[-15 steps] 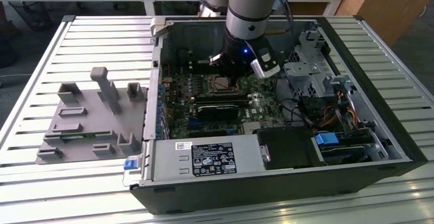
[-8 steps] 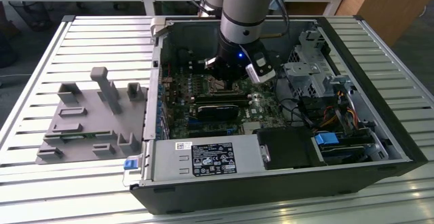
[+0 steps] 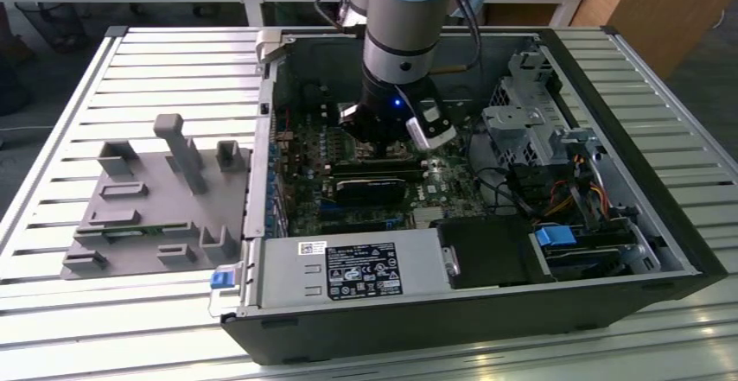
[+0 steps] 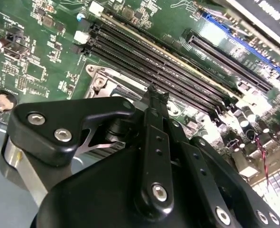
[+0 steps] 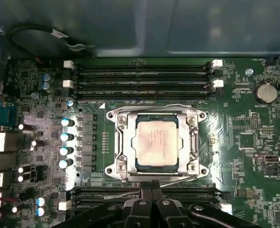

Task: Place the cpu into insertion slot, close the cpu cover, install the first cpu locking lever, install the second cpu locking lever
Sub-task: 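Install the second cpu locking lever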

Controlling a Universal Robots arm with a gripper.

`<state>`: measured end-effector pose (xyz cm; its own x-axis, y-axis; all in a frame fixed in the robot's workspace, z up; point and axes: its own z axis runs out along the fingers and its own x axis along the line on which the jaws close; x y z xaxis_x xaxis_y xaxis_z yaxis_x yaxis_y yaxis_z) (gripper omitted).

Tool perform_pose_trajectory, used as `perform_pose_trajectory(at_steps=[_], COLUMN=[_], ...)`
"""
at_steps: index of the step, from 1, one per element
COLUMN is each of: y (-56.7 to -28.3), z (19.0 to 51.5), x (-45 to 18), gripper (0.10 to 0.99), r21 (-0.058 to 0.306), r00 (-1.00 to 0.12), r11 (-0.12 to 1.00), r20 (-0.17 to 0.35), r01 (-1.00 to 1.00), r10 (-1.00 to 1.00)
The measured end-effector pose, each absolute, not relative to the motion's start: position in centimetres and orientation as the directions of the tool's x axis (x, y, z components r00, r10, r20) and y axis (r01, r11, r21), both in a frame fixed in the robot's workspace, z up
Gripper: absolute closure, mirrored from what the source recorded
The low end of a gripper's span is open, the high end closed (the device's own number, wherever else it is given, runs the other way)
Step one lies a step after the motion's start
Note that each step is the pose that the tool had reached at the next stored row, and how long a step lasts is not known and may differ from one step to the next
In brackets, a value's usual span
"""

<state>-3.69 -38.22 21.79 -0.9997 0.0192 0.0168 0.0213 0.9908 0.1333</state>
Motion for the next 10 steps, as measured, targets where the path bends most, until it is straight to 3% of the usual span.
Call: perform_pose_trajectory(at_steps=[5, 10], y=[-38.55, -39.08], z=[21.67, 21.65], x=[-4.00, -4.69], gripper=[0.980, 0.980], r21=[0.182, 0.195], r00=[-1.000, -1.000], r11=[0.983, 0.980], r20=[0.018, 0.018], r01=[0.022, 0.021], r10=[0.019, 0.018])
